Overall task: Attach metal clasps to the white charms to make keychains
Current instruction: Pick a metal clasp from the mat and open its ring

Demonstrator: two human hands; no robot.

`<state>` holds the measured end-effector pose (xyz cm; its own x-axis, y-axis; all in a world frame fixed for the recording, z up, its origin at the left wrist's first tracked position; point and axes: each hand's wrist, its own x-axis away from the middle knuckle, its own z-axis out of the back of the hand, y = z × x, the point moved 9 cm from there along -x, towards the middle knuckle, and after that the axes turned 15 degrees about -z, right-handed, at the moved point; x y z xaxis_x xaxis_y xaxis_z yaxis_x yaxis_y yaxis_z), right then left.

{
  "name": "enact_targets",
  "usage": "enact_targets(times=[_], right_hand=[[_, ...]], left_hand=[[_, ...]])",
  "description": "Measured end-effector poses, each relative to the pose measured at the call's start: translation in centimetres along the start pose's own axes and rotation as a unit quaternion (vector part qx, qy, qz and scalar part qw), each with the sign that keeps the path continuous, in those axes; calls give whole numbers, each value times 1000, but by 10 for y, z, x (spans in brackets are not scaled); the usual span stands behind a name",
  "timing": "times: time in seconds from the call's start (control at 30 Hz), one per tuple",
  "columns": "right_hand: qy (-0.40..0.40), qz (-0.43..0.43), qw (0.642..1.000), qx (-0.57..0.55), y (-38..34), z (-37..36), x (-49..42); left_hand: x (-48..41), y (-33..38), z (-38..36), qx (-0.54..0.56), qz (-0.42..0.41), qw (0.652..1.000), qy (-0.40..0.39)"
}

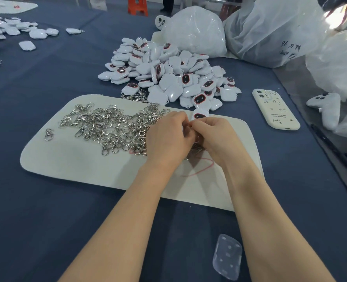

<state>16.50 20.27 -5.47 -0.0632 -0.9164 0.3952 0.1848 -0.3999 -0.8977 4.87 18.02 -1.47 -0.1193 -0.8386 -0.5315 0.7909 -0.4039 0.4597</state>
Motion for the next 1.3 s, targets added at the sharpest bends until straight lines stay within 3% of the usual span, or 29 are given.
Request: enact_targets(times=[0.23, 0.37, 0.57, 0.73, 0.83, 1.3], right_hand=[[-19, -30, 999, 5, 4, 6, -4], [-72, -49, 996, -25, 3, 1, -1], [-37, 60, 994, 79, -16, 4, 8], [-39, 140, 986, 82, -28, 9, 15], [-5, 157, 985, 70, -32, 9, 15], [34, 243, 936, 253, -49, -4, 33]], left_hand=[[2, 3, -7, 8, -22, 1000, -13], [1, 4, -4, 1, -28, 1000, 3], [2, -4, 1, 42, 14, 999, 30], [3, -14, -9, 258, 94, 961, 18], [2, -18, -7, 309, 110, 944, 28], [0, -28, -3, 318, 135, 938, 12]])
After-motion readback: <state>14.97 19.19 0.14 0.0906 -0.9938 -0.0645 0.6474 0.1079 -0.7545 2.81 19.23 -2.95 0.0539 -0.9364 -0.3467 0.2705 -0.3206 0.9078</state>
